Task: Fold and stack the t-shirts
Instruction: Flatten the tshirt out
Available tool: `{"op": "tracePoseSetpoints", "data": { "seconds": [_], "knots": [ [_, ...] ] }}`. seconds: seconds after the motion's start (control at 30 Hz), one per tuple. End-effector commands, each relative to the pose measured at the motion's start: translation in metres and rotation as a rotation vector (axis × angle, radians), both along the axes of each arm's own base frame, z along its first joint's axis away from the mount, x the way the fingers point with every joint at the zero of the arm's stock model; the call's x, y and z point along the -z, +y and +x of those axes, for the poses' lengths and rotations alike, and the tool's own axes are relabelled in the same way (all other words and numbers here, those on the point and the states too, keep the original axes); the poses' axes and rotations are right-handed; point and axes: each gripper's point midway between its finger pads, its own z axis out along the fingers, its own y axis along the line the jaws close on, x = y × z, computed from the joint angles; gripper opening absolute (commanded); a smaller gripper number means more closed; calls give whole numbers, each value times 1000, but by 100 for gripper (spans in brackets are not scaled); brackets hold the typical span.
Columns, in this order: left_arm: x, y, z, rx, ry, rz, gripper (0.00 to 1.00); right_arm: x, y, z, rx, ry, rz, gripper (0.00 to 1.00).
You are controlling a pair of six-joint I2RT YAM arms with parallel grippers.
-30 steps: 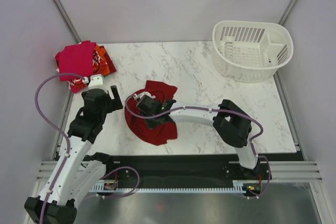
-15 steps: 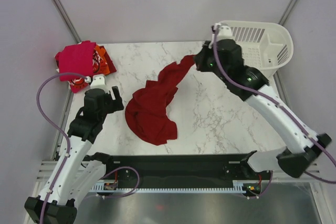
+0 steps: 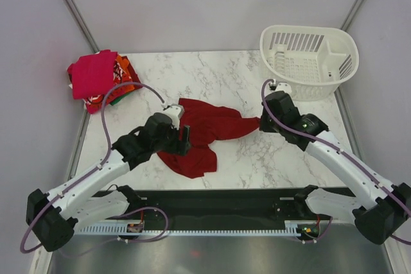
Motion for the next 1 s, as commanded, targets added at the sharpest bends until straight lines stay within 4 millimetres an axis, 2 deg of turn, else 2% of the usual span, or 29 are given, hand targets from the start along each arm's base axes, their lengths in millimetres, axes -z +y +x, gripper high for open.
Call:
{"op": "tracePoseSetpoints", "data": {
  "seconds": [0.0,0.03,0.07,0.13,0.17,0.2,0.27,0.3,0.33,0.37,0.47,0.5,0.6,0.73,0.77,0.97],
  "knots": [
    [0,-28,-18,2,52,-43,78,-34,-32,10,123,-116,30,0],
    [10,-32,-21,10,72,-15,78,-38,-41,13,137,-130,16,0],
    [16,-39,-30,39,84,3,78,-53,-62,22,201,-164,15,0],
    [26,-42,-36,25,107,24,78,-70,-89,31,250,-197,-6,0],
    [27,-49,-44,41,117,17,78,-89,-118,41,334,-226,10,0],
    [27,-52,-46,39,111,20,79,-96,-124,45,329,-227,50,0],
    [30,-59,-53,56,113,37,79,-108,-149,55,416,-229,52,0],
    [31,-62,-52,52,110,45,79,-110,-152,58,442,-227,67,0],
    [34,-63,-53,55,116,59,79,-110,-169,61,501,-224,90,0],
    [44,-66,-55,63,135,94,80,-118,-172,64,525,-247,133,0],
    [53,-73,-54,55,144,136,81,-124,-186,68,562,-265,165,0],
    [63,-73,-53,39,159,166,82,-124,-185,69,557,-262,171,0],
    [75,-81,-51,20,171,200,86,-111,-174,72,503,-232,205,0],
    [66,-109,-51,67,145,158,90,-102,-170,69,486,-223,211,0],
    [59,-121,-50,85,135,122,91,-103,-169,70,479,-227,216,0],
    [51,-168,-61,183,113,58,91,-98,-163,74,447,-214,238,0]
  ]
}}
